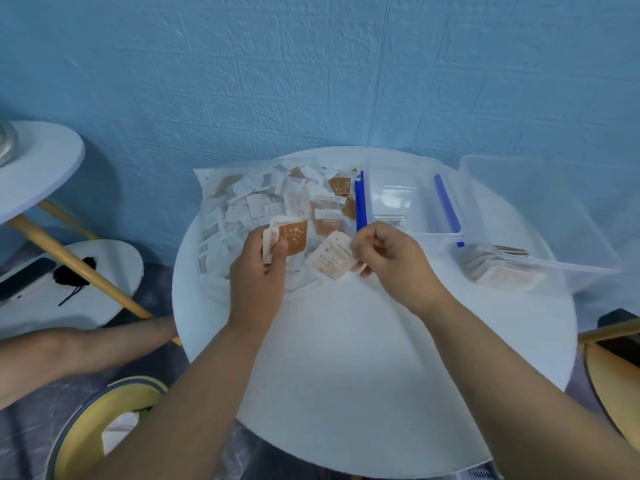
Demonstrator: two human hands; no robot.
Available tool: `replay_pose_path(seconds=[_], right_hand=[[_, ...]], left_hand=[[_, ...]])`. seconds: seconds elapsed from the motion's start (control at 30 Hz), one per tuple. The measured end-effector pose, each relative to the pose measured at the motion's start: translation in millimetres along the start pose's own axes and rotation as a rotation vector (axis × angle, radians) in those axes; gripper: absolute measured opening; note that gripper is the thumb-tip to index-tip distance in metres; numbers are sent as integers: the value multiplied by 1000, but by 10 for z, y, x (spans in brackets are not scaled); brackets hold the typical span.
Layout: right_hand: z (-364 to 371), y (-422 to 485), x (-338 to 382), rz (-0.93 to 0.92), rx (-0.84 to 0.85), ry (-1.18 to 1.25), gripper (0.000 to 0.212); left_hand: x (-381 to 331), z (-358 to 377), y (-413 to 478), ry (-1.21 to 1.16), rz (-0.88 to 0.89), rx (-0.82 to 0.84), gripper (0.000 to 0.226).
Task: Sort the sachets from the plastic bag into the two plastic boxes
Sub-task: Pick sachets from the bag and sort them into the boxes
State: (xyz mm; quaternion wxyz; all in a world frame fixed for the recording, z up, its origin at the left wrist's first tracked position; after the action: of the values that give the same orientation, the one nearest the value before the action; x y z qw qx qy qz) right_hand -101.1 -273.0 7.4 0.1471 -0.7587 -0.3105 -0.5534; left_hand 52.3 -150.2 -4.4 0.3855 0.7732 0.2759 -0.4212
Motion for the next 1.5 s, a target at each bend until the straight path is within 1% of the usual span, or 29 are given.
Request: replay_pose_path(seconds=[0.07,0.13,0.2,0.27,0.33,0.4,0.5,0.53,0.6,0.67,0.7,0.8,0.87,0.97,1.07,1.2,1.27,1.33,1.37,1.5], right_hand=[[-72,-109,-69,81,-7,83,13],[-138,-236,-149,146,-32,173,14],[-201,-368,-237,203,-65,247,14],[-280,-491,-320,249,-117,306,12],[-370,-594,-404,278,-173,333,10],[-448,-690,-473,292,-212,369,12],[-537,-824,-574,330,-246,423,14],[-566,-863,-600,338,-257,417,14],[-644,-918,-643,323,-307,329,11],[-720,-935,-622,269,-361,233,5],[-729,-932,-604,240,-364,230,2],[-671,-900,-512,174,-297,277,10],[-621,-885,-440,154,-258,289,10],[-589,-858,-461,197,-263,340,11],[-604,-848,-579,263,-306,429,19],[-650,-897,-640,282,-352,449,14],[-649,-909,-658,279,-367,446,14],[-649,-903,-646,245,-366,403,17],[-657,-903,-623,214,-357,361,19],[-719,-922,-493,91,-321,179,19]], left_hand=[[-113,111,-96,-104,-48,46,19],[-226,309,-224,-204,-103,145,15],[-295,506,-366,-203,-143,235,16],[-298,661,-504,-218,-195,283,19],[-323,786,-630,-309,-249,323,20],[-396,907,-731,-355,-234,378,19],[-517,1056,-869,-284,-144,489,13],[-538,1084,-902,-248,-117,507,20],[-523,1104,-951,-194,-85,519,28],[-529,1090,-980,-112,-27,524,27],[-544,1089,-996,-78,8,530,26],[-587,1106,-1027,-14,92,548,24],[-591,1115,-1034,2,118,534,26],[-566,1086,-1020,4,117,495,30],[-547,1045,-1007,-22,113,472,35],[-617,1041,-1035,16,224,459,27],[-592,1042,-1041,5,173,468,30],[-556,1044,-1049,2,119,479,42],[-549,1046,-1051,7,112,479,44],[-601,1035,-1042,-2,162,450,38]])
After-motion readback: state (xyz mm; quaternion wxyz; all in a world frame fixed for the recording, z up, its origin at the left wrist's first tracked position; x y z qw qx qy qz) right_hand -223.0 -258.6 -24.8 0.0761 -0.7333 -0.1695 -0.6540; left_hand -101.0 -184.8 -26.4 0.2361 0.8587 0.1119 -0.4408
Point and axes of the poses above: each hand's wrist, its own y-axis towards the middle knuckle, its own z-axis out of the palm, x = y × z, the point moved 8 cm from there along y, towards the middle knuckle, and after that the axes turned 2 degrees about -x, right-handed, at the moved point
